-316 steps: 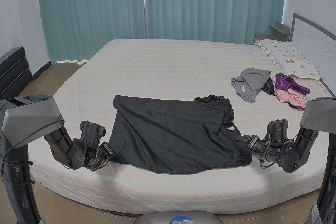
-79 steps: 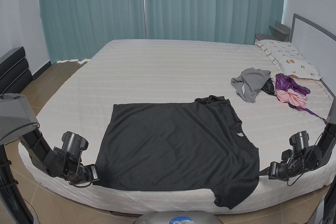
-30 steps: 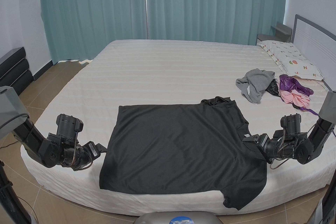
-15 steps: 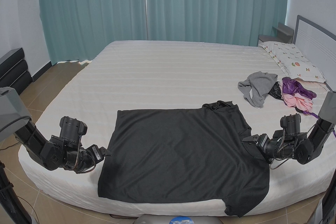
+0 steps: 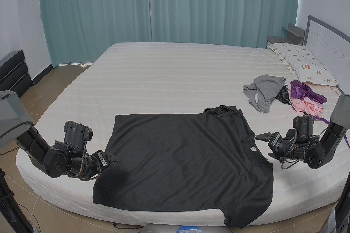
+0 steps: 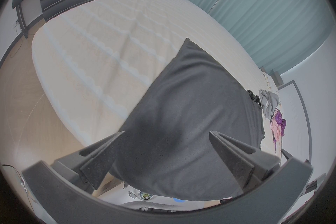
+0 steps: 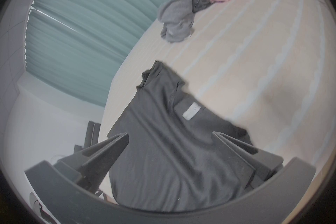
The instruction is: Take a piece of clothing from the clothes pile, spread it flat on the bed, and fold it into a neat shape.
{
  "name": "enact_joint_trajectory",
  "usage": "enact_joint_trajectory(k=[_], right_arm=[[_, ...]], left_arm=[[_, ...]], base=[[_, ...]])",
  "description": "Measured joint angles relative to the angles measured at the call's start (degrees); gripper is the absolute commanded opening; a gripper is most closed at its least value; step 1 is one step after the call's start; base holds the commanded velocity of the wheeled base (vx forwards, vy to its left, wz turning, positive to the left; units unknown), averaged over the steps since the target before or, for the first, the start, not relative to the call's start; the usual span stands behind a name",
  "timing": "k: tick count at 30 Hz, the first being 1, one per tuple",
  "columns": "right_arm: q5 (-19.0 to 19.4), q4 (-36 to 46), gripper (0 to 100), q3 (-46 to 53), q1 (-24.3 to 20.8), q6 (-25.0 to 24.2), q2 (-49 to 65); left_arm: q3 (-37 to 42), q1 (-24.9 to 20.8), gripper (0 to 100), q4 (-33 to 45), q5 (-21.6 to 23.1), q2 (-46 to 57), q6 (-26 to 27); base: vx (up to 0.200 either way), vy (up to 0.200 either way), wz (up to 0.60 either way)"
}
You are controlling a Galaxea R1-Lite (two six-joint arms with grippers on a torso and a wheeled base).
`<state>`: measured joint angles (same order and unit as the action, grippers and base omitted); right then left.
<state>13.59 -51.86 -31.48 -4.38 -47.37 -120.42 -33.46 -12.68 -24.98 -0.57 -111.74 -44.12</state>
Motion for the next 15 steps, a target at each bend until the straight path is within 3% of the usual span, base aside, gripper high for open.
enact_joint_trajectory(k=[5,15], right_arm=[[-4.1,0.2,100,-4.6,-0.8,0.3,-2.8],[-4.7,8.6,100,-20.3,-1.2,0.4,-9.3]], left_arm=[[-0.4,0.0,100,-0.1,0.0,-0.1,0.0],[-1.0,0.8,100,-0.4,0.1,-0.3,-0.1]], base=[[0.0,0.0,0.0],[0.0,0.0,0.0]])
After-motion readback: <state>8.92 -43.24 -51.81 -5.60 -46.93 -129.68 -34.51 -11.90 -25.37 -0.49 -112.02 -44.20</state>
